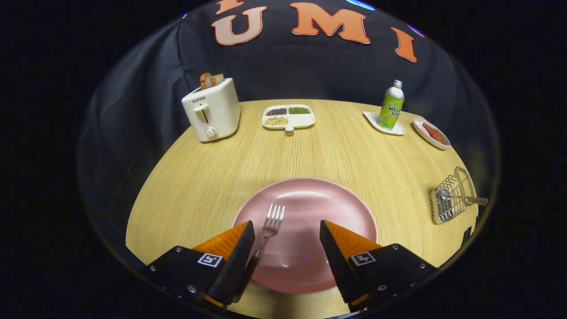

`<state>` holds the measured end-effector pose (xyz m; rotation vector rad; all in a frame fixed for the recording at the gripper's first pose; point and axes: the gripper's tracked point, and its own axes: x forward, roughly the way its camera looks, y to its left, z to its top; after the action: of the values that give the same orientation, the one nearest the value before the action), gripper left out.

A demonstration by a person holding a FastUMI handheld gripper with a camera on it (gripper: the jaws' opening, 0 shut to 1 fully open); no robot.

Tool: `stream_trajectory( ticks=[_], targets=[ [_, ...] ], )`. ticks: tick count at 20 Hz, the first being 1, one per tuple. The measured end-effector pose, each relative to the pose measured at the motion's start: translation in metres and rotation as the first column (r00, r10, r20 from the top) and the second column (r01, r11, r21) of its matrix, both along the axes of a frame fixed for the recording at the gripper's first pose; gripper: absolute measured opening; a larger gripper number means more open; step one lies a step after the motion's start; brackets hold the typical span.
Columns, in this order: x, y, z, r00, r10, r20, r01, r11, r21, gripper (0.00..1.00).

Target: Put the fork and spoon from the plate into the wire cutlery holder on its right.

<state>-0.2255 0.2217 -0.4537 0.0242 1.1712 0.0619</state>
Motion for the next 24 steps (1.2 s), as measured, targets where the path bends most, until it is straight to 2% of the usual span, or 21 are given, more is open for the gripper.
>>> stream_trajectory(
  ticks=[4, 8, 10, 11, 12, 13, 14, 15, 16, 19, 24],
  targets=[
    [-0.020, 0.006, -0.016, 0.997, -0.001, -0.075, 0.000, 1.000, -0.010, 0.86],
    [-0.033, 0.003, -0.024, 0.992, 0.019, -0.124, -0.024, 0.999, -0.036, 0.71],
    [-0.036, 0.002, -0.026, 0.990, 0.030, -0.138, -0.035, 0.999, -0.039, 0.56],
    [-0.033, 0.002, -0.026, 0.990, 0.035, -0.137, -0.040, 0.999, -0.033, 0.45],
    [-0.035, 0.001, -0.027, 0.988, 0.037, -0.147, -0.043, 0.998, -0.040, 0.41],
    [-0.033, -0.001, -0.026, 0.988, 0.039, -0.148, -0.046, 0.998, -0.044, 0.30],
    [-0.034, 0.000, -0.029, 0.987, 0.043, -0.152, -0.050, 0.998, -0.045, 0.24],
    [-0.033, 0.000, -0.032, 0.986, 0.052, -0.159, -0.059, 0.997, -0.040, 0.15],
    [-0.034, 0.000, -0.027, 0.985, 0.064, -0.162, -0.071, 0.997, -0.036, 0.11],
    [-0.032, 0.001, -0.025, 0.982, 0.069, -0.173, -0.067, 0.998, 0.016, 0.05],
    [-0.006, -0.024, -0.001, 0.991, 0.069, -0.112, -0.066, 0.997, 0.033, 0.05]
  ],
)
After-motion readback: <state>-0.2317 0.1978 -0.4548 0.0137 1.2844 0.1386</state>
